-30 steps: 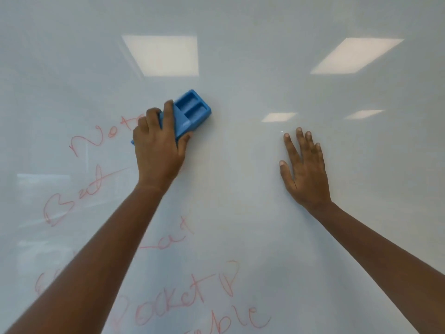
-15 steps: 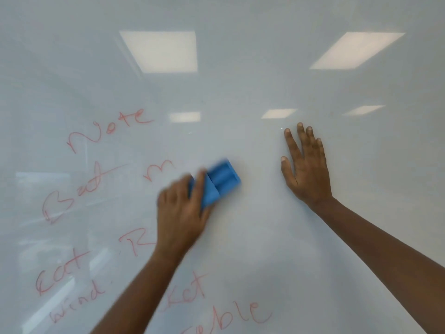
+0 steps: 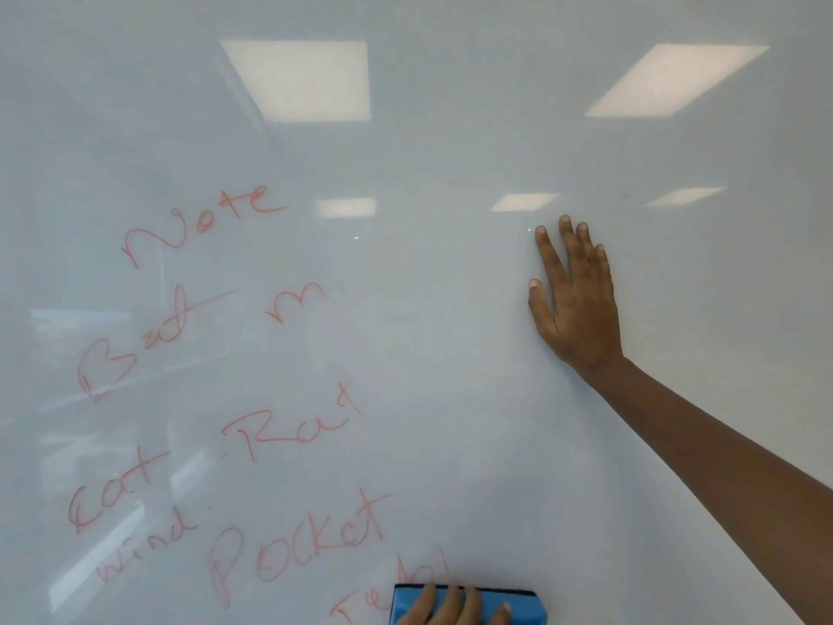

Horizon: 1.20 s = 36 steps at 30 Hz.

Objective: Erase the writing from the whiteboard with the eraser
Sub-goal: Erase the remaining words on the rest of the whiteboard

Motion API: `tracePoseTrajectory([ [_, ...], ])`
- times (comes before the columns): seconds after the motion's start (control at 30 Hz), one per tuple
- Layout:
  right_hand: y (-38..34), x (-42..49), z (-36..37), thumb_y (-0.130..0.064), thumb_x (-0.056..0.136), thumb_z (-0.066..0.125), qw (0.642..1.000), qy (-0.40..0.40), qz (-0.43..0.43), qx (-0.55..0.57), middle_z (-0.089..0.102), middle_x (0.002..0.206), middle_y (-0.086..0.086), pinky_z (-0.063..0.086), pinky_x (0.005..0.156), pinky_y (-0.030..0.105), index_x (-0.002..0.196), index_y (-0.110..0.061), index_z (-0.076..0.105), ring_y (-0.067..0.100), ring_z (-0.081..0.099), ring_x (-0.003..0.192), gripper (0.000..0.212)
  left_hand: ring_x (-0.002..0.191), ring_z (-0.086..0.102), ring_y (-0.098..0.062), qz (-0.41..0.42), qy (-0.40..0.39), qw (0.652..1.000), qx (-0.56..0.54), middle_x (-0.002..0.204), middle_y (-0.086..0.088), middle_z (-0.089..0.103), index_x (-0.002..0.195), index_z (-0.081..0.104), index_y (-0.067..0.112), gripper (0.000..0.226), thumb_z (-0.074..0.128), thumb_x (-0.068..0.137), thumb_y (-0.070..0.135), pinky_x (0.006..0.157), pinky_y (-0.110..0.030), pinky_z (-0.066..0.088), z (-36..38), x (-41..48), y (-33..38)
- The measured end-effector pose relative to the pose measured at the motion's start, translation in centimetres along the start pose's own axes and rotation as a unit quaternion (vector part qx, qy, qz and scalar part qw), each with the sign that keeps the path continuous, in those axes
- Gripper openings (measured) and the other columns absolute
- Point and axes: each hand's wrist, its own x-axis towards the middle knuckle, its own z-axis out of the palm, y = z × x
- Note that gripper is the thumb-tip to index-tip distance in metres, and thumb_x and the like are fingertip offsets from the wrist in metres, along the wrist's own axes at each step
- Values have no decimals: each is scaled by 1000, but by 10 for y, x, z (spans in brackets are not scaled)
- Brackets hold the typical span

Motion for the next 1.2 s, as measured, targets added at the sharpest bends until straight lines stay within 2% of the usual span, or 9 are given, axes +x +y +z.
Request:
tracePoseTrajectory([
  [0.1, 1, -1, 0, -31, 91, 27, 1000, -2, 1, 4, 27, 149, 19, 16, 113, 47, 141, -8, 33, 33, 21, 139, 55, 72, 65, -9, 32, 40, 999, 12, 99, -6, 42, 112, 43, 24, 31, 19, 94, 13, 63, -24, 52, 0, 7, -24],
  [0.37, -6, -15, 2, -25, 92, 29, 1000, -3, 2, -2, 28, 149, 21, 17, 113, 48, 141, -5, 32, 34, 22, 139, 53, 88, 41, -28, -314, 104, 944, 19, 105, -18, 47, 123, 43, 6, 49, 37, 89, 40, 71, -41, 42, -32, 51, -107],
  [0.5, -19, -55, 9, -24, 90, 33, 999, -6, -32, 1, 32, 146, 21, 15, 112, 47, 139, -3, 35, 32, 23, 138, 53, 84, 48, -30, -166, 69, 984, -7, 102, -11, 42, 120, 45, 16, 34, 21, 98, 27, 73, -39, 38, -6, -2, -33],
  [0.63, -23, -74, 13, -24, 90, 34, 999, -8, -53, -5, 31, 146, 18, 13, 113, 44, 138, -3, 36, 28, 21, 137, 52, 66, 62, 6, 45, -36, 997, 44, 98, 4, 41, 114, 43, 20, 30, 30, 89, 11, 58, -14, 52, 5, -47, 3],
  [0.7, -22, -74, 12, -24, 90, 35, 998, -8, -54, -6, 31, 146, 18, 14, 113, 44, 138, -3, 36, 28, 21, 137, 52, 80, 61, -4, 110, 1, 991, 71, 100, 1, 42, 120, 41, 15, 33, 29, 91, 7, 70, -21, 51, 10, -49, -16],
  [0.83, -23, -75, 12, -24, 90, 35, 998, -7, -54, -5, 29, 146, 17, 15, 113, 45, 138, -3, 35, 29, 20, 137, 52, 79, 40, -26, -52, 118, 991, 27, 102, -12, 40, 122, 41, 10, 39, 16, 100, 29, 69, -36, 32, -19, 6, -99],
  [1.03, -27, -91, 13, -24, 91, 34, 998, -13, -59, -3, 25, 146, 15, 11, 115, 41, 138, -3, 35, 28, 20, 137, 51, 88, 39, -29, -324, 99, 940, 47, 105, -18, 43, 124, 45, 2, 53, 42, 89, 42, 69, -42, 44, -47, 38, -156],
  [1.1, -28, -98, 14, -24, 91, 34, 998, -17, -59, -4, 25, 146, 14, 10, 116, 39, 138, -3, 35, 28, 20, 137, 51, 87, 39, -31, -312, 91, 946, 21, 106, -16, 40, 122, 44, 4, 51, 31, 94, 45, 73, -41, 37, -36, 21, -125],
  [1.2, -29, -99, 14, -23, 90, 35, 998, -17, -58, -7, 27, 146, 15, 10, 116, 38, 137, -3, 37, 29, 21, 137, 51, 82, 53, -29, -100, 37, 994, 16, 103, -13, 41, 122, 42, 15, 32, 28, 96, 28, 71, -36, 42, -15, -26, -55],
])
